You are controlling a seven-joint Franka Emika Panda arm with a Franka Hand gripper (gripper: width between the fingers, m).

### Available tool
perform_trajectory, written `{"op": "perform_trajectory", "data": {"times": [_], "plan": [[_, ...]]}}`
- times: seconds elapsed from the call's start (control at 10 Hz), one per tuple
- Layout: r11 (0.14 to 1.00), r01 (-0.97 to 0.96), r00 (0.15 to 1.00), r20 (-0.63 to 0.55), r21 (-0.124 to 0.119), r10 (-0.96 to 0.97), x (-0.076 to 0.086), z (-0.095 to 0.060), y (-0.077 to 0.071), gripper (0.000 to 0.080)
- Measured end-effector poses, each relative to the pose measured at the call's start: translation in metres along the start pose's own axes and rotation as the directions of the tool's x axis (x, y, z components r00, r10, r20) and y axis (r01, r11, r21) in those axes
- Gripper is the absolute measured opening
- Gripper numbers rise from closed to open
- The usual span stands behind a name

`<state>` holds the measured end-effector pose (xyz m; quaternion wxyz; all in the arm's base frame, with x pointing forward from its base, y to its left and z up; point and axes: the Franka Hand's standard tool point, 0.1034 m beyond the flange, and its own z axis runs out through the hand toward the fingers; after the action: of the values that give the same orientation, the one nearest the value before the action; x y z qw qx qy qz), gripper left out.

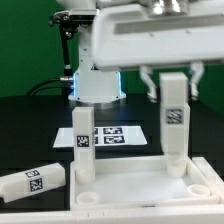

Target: Assemble desk

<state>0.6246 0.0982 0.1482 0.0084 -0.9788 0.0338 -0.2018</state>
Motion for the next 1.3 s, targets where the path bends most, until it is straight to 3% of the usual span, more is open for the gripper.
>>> {"op": "perform_trajectory", "data": {"times": [0.1, 0.2, 0.8, 1.3], "plan": [[1.0, 0.012, 1.0, -0.014, 0.009, -0.012, -0.005, 0.006, -0.014, 0.0285], [1.0, -0.02, 0.999, -0.037, 0.019, 0.021, -0.003, 0.006, -0.015, 0.0285], [1.0, 0.019, 1.0, -0.015, 0.008, -0.019, -0.017, 0.021, -0.02, 0.0285], [1.0, 0.018, 0.999, -0.032, 0.008, -0.017, -0.014, 0.023, -0.019, 0.0285]]}}
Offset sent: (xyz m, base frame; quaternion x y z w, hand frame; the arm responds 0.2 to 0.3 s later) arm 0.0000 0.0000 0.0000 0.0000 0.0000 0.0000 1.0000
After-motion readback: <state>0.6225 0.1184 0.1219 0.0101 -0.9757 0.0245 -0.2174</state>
